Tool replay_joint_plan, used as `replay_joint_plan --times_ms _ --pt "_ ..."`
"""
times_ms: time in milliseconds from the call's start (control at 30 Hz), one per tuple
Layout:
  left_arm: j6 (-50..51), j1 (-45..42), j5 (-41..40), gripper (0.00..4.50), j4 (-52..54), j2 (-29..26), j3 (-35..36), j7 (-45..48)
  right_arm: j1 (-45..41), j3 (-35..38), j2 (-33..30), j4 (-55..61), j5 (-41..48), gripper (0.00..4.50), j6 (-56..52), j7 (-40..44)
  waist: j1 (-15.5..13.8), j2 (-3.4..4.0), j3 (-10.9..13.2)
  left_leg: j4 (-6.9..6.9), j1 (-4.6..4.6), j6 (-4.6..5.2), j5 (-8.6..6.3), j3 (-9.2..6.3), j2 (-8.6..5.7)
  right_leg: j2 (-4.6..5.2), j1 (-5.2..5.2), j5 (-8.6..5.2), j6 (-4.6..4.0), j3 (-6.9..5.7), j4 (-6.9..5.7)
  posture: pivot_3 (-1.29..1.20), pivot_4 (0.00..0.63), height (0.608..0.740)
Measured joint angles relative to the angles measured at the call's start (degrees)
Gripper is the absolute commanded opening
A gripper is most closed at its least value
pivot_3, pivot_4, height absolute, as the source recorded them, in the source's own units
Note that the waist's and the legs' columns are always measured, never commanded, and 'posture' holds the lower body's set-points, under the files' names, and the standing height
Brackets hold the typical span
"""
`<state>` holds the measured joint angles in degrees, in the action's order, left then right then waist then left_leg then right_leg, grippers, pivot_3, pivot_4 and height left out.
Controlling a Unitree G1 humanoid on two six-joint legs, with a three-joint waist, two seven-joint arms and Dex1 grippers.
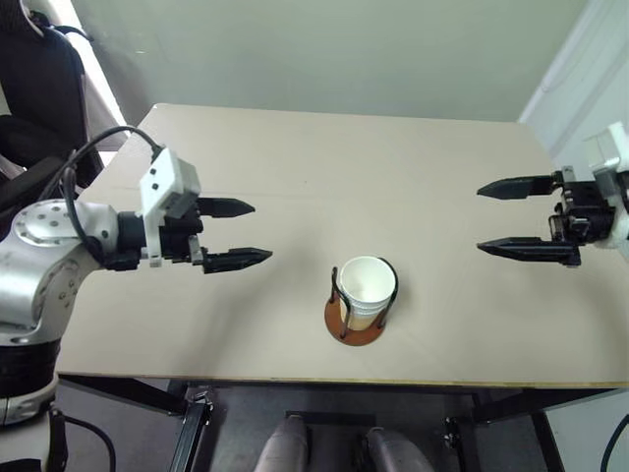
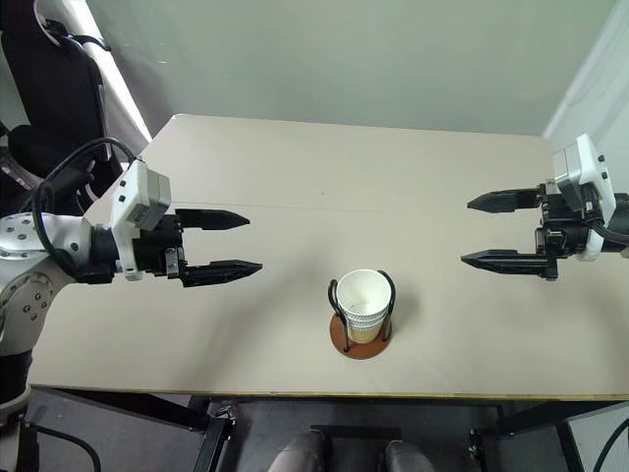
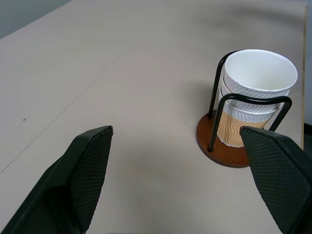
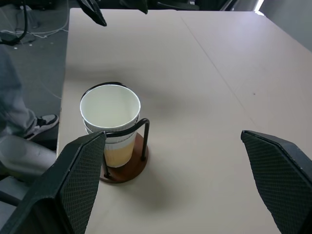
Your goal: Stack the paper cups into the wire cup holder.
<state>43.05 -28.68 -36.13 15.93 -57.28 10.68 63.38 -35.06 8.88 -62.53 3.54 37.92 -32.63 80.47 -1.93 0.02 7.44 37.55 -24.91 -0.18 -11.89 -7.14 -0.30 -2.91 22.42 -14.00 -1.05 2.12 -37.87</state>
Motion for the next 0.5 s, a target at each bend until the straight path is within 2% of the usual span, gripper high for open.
replay_joint_plan --times_ms 500 --pt "0.39 2.94 -1.16 4.46 1.79 -2.04 2.14 -1.30 -2.27 -1.50 1.58 -2.56 -2.25 4.50 1.32 1.22 0.12 0.00 0.00 -0.14 0.00 -0.06 0.03 -0.02 0.00 0.00 0.06 -0.02 -0.07 0.00 0.01 0.00 0.150 0.740"
